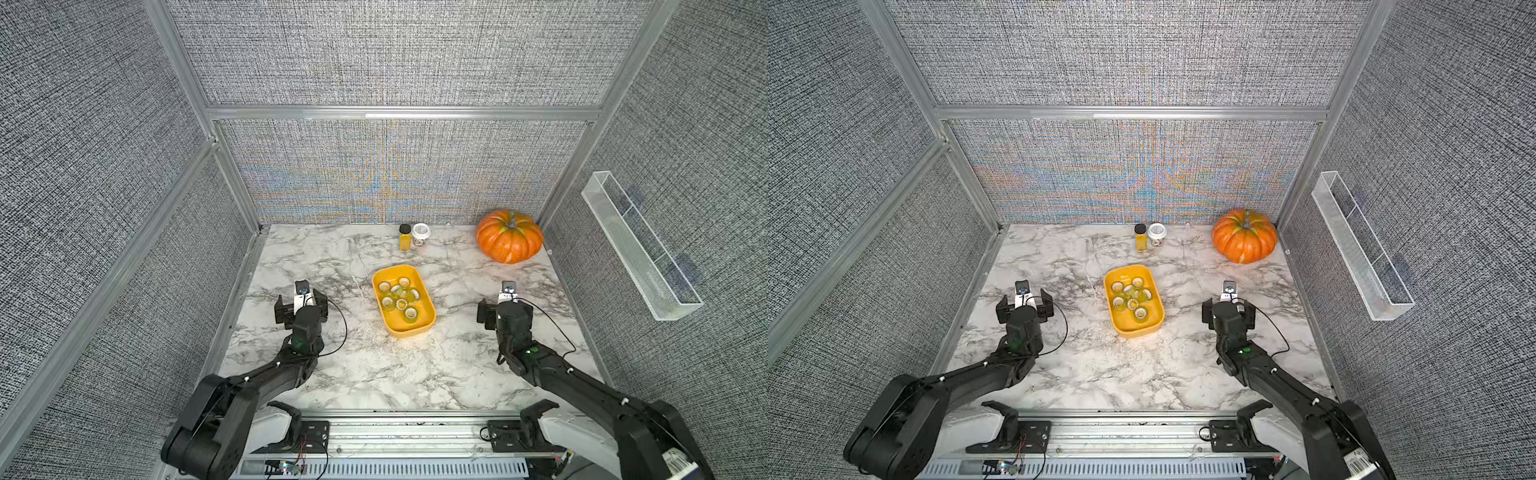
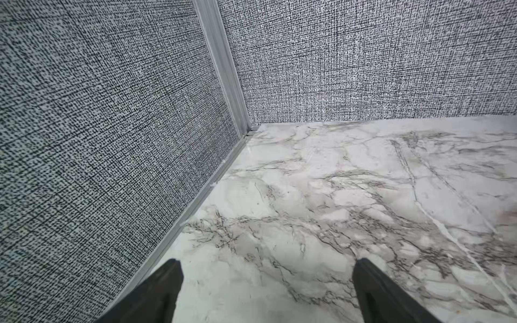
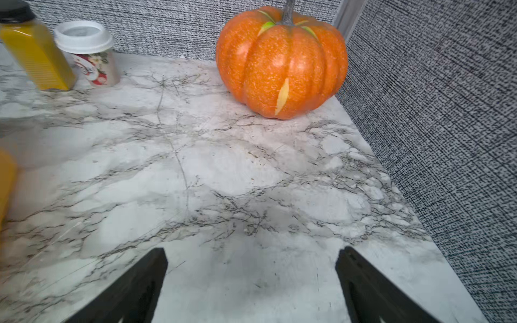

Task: Put the transparent tape into the storage box
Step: Reset both arms

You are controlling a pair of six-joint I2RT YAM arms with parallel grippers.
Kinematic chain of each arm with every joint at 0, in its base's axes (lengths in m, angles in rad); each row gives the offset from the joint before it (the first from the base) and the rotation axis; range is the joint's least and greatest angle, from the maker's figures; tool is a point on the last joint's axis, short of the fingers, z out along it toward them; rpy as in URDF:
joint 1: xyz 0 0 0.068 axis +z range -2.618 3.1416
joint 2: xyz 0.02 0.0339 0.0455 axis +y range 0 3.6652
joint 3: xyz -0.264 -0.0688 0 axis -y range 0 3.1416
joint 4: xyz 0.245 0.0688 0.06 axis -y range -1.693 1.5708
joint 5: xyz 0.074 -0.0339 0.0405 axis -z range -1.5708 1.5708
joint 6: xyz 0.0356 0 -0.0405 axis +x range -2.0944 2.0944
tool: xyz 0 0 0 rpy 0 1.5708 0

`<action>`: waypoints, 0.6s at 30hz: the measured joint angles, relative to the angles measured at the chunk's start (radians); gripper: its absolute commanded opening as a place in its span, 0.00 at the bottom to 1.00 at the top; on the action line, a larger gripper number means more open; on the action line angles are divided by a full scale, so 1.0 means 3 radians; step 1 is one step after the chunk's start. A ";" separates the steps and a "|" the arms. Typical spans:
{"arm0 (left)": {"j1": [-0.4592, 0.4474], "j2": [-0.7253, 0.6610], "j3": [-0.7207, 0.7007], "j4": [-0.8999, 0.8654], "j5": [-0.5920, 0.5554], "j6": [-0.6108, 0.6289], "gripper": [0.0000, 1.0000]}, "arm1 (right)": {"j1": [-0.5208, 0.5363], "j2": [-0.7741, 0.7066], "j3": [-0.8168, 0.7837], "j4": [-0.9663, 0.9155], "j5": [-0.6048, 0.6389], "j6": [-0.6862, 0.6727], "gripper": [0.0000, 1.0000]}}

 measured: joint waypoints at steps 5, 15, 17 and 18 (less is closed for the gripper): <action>0.0159 0.0360 -0.0025 0.0510 0.0197 0.0130 1.00 | -0.0184 0.0370 -0.0141 0.0619 -0.0001 -0.0107 0.99; 0.0468 0.0749 0.0135 0.0982 0.0598 0.0357 1.00 | -0.0641 0.0842 -0.0182 0.1452 -0.0340 -0.0313 0.99; 0.0594 0.0706 0.0117 0.0974 0.0748 0.0306 1.00 | -0.0674 0.0879 -0.0210 0.1621 -0.0422 -0.0355 0.99; 0.0664 0.0689 0.0108 0.0971 0.0846 0.0272 1.00 | -0.0703 0.0903 -0.0221 0.1698 -0.0467 -0.0362 0.99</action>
